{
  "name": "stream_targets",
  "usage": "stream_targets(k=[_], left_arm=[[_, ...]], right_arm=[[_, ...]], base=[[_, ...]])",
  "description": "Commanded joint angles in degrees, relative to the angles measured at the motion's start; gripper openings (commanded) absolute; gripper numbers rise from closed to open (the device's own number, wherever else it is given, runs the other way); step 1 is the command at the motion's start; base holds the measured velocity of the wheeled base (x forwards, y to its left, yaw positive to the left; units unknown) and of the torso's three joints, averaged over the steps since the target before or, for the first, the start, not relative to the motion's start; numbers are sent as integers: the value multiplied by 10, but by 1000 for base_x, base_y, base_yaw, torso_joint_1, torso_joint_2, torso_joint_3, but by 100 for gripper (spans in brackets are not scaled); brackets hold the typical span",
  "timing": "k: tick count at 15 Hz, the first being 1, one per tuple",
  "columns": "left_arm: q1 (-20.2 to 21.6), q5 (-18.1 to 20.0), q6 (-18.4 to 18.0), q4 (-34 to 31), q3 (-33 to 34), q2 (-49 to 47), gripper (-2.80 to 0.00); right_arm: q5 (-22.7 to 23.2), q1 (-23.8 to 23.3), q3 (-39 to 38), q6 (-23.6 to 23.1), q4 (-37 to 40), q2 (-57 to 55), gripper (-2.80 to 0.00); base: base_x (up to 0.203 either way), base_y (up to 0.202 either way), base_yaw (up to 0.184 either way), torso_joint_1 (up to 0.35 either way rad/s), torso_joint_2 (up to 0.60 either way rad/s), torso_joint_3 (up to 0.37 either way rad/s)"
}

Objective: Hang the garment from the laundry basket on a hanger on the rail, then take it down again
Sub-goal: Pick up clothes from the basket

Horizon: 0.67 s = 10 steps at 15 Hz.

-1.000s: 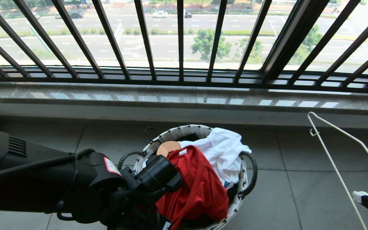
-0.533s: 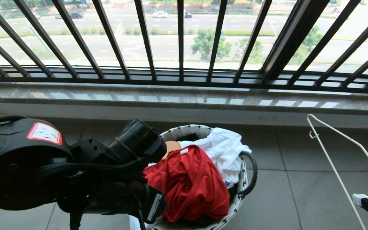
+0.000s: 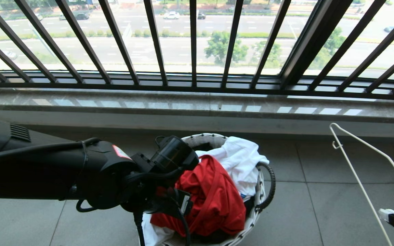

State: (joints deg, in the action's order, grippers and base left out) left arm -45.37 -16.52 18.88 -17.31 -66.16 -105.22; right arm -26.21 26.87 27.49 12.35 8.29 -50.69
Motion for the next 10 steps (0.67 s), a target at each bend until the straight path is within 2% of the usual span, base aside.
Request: stream_targets(k=[1, 3, 4, 10], left_arm=[[11, -19, 1, 5, -16, -43, 0], [12, -49, -1, 6, -23, -46, 0], [12, -54, -1, 6, -24, -46, -280], [13, -75, -8, 6, -23, -30, -280]], right_arm=[[-2, 0, -5, 1, 0, 1, -280], [-1, 0, -6, 1, -2, 1, -280], [-1, 0, -6, 1, -6, 1, -280], [-2, 0, -6, 0, -7, 2, -280]], base=[[0, 0, 0, 0, 0, 0], [0, 0, 0, 0, 0, 0], [0, 0, 0, 0, 0, 0], [0, 0, 0, 0, 0, 0]])
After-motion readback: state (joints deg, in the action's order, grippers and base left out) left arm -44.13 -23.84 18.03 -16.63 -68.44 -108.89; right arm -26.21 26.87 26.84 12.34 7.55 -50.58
